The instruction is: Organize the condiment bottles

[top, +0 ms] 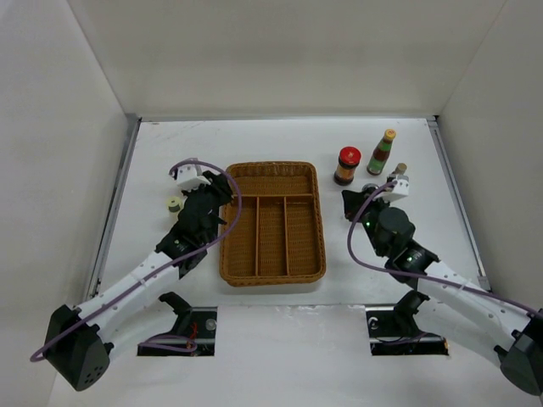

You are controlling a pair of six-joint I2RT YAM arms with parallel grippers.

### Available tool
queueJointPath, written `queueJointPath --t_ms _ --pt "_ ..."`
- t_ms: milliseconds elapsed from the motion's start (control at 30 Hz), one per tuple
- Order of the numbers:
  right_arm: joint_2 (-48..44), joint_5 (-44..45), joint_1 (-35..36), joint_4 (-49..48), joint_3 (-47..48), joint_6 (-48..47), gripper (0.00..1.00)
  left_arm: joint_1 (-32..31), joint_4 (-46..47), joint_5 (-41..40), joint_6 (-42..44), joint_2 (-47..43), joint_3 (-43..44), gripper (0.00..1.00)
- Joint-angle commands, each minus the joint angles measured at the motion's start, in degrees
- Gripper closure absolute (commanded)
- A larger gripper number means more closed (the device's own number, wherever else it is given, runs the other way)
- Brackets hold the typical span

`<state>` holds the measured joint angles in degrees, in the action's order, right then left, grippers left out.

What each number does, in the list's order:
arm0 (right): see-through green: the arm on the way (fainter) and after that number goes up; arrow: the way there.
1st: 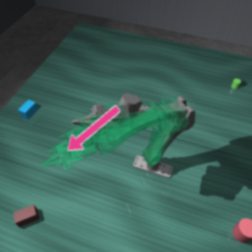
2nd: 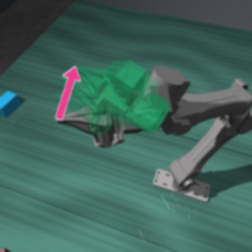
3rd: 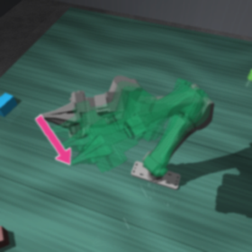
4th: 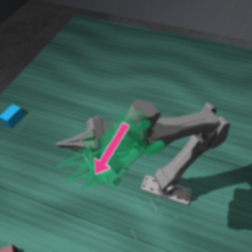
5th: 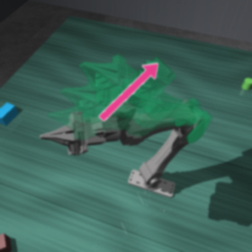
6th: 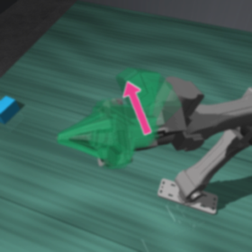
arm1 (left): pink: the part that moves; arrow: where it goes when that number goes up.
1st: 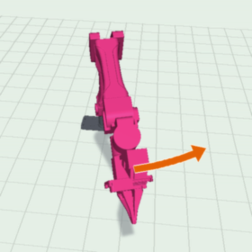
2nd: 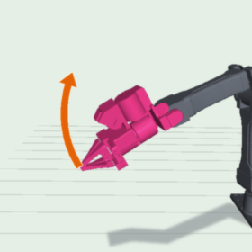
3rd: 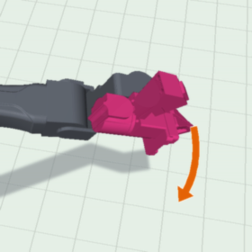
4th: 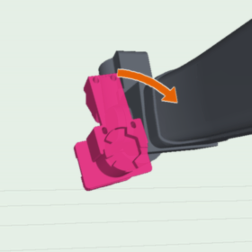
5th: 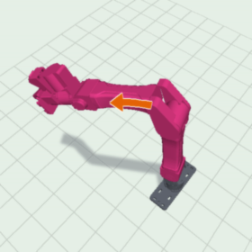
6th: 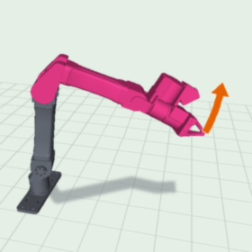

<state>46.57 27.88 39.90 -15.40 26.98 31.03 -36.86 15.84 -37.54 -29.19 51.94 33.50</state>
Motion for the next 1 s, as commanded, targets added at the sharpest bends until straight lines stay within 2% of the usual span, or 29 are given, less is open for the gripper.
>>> queueJointPath --t_ms 0,33,100,233,367,533,567,700,800,967 --pt "0.36 -2.30 -1.10 -0.69 4.21 -0.71 0.87 0.34 -2.29 -7.27 0.80 0.96 1.74 0.76" --pt "0.98 -2.91 -1.10 -0.77 4.39 -0.53 0.86 0.34 -3.69 -8.59 0.71 1.05 2.01 0.74" --pt "2.38 -3.71 -0.75 -1.39 4.66 -0.70 0.82 0.26 -5.98 -11.05 0.36 -0.26 1.49 0.66" --pt "6.95 -3.44 -0.39 -1.92 6.06 -0.88 0.70 1.57 -8.18 -14.58 -0.07 -2.81 -0.36 0.53" --pt "10.47 -2.92 -1.01 1.23 9.66 -1.67 0.59 -1.49 -5.57 -12.13 -2.71 -0.89 -2.12 0.49" --pt "12.14 0.06 -3.29 5.81 13.18 -3.07 0.52 -2.20 -1.43 -7.64 0.71 2.37 -0.98 0.40" --pt "12.32 0.94 -4.25 6.43 13.53 -3.34 0.47 -1.94 -1.16 -7.64 0.97 2.03 -1.32 0.39" --pt "17.58 0.34 -10.84 8.71 17.48 -4.92 0.28 -1.85 -0.28 -7.02 -1.12 0.09 -3.96 0.36" --pt "22.85 -2.12 -14.19 10.91 21.87 -5.45 0.21 -3.52 3.66 -5.01 -2.01 1.40 -5.28 0.36" --pt "29.88 -2.83 -15.60 11.97 28.11 -8.08 0.14 -4.40 13.15 -0.88 -1.31 3.34 -8.09 0.35"
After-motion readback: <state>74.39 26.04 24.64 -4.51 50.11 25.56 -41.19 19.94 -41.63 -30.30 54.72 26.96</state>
